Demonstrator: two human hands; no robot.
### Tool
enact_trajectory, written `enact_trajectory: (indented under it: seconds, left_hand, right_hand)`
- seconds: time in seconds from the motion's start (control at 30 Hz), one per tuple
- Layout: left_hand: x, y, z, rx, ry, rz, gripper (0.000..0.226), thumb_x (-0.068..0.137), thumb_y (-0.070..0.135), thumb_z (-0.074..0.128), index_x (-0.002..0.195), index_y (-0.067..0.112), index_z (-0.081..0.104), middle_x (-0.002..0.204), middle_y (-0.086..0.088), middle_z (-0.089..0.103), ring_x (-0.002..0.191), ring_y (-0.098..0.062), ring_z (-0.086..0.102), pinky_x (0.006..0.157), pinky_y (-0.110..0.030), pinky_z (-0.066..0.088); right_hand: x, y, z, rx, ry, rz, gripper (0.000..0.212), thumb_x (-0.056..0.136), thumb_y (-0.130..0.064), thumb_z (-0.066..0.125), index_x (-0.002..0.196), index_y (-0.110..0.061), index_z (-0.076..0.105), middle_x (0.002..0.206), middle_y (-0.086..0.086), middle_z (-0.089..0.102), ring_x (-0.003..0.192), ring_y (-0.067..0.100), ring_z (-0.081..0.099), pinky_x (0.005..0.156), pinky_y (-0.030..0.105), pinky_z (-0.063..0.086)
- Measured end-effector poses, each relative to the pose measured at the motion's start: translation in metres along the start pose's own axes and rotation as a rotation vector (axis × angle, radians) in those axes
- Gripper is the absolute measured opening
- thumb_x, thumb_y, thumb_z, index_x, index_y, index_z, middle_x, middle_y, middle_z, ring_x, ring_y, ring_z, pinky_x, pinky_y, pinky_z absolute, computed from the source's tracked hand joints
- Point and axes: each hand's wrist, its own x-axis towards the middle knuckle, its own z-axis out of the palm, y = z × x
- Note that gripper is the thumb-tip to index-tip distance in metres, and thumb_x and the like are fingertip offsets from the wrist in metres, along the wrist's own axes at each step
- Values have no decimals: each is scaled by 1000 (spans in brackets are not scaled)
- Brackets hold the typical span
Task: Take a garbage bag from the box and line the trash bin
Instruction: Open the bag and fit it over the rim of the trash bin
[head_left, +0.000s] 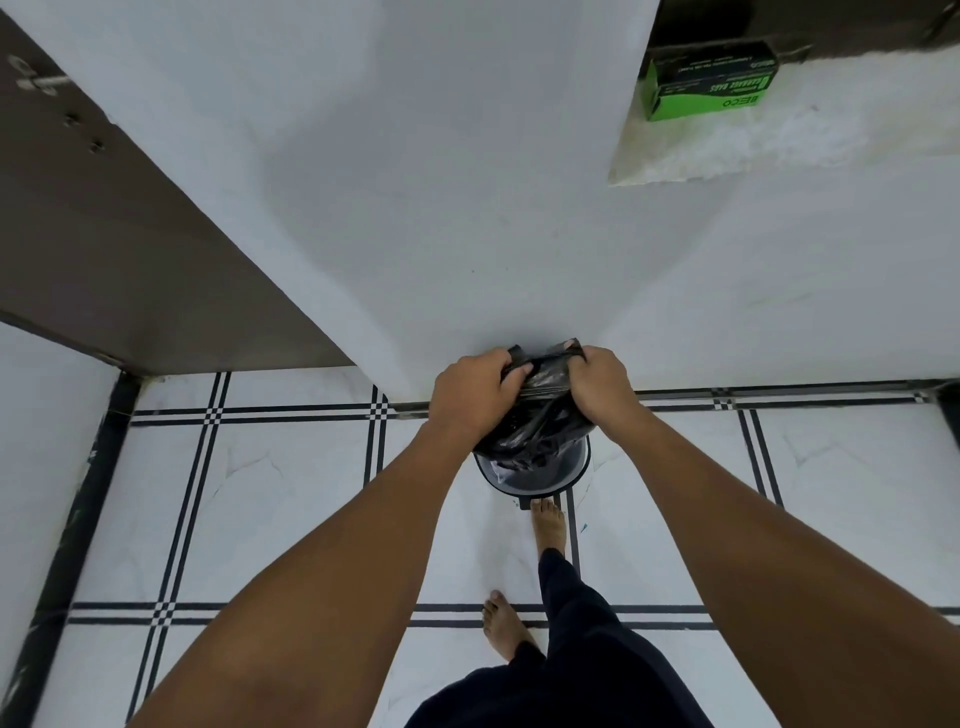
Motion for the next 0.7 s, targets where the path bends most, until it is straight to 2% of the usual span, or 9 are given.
enact_trajectory:
  seconds: [0.1,0.23,0.33,0.43,0.5,0.53,0.6,0.67,0.7]
  left_hand:
    - [3,8,3,26,86,-30,38,107,41,38,99,12,61,90,-13,71,83,-38,64,65,-35,40]
    - [0,25,8,-68,131,-166,40,109,36,34,97,9,60,90,-11,70,80,-33,62,66,-35,38]
    - [2,42,8,-202,138,-297,37,108,33,33,88,11,55,88,-10,66,77,-29,56,67,-35,37]
    - [6,54,8,-430,185,-450,40,109,28,32,91,7,61,92,-11,66,89,-31,63,69,-32,36]
    - [9,48,6,-551,255,-595,45,111,26,30,102,0,66,103,-16,68,100,-33,63,73,-30,35]
    - [11,42,6,-594,276,-639,46,111,25,30,102,-1,67,104,-18,69,102,-34,63,75,-30,36]
    - [12,31,10,-672,285,-658,44,110,28,33,88,3,62,94,-15,67,97,-36,63,75,-34,41]
    - [11,26,13,-755,263,-629,43,108,36,38,79,9,55,81,-6,61,87,-30,60,74,-35,42]
    - [10,24,13,-795,240,-608,44,106,44,43,81,10,56,82,-3,61,85,-26,59,74,-35,44]
  right_hand:
    - [-4,-7,8,83,-13,26,35,101,-16,38,101,-1,70,94,13,70,85,31,61,75,36,47]
    - [-6,-17,23,346,25,138,34,95,-20,41,95,3,67,85,14,69,77,28,61,70,38,50]
    - [-13,-27,33,593,46,246,33,96,-25,43,96,-4,69,92,15,74,84,34,70,78,45,58]
    - [-16,-36,37,865,72,363,31,103,-27,44,103,-7,67,94,12,73,87,29,70,79,39,59]
    - [-11,-33,35,998,99,478,40,104,-44,42,112,-11,64,103,11,70,96,29,68,89,43,59]
    - [-9,-32,32,1021,83,514,47,102,-52,42,118,-12,62,109,11,69,100,30,68,93,46,57]
    - [-6,-27,28,977,20,515,56,98,-60,43,124,-13,61,114,11,69,104,32,68,96,50,56]
    - [-5,-23,25,870,-3,439,55,97,-60,47,119,-13,63,112,11,71,104,31,69,92,47,57]
    - [-7,-22,21,814,-2,385,50,96,-58,52,116,-13,65,108,9,73,101,29,70,88,42,59]
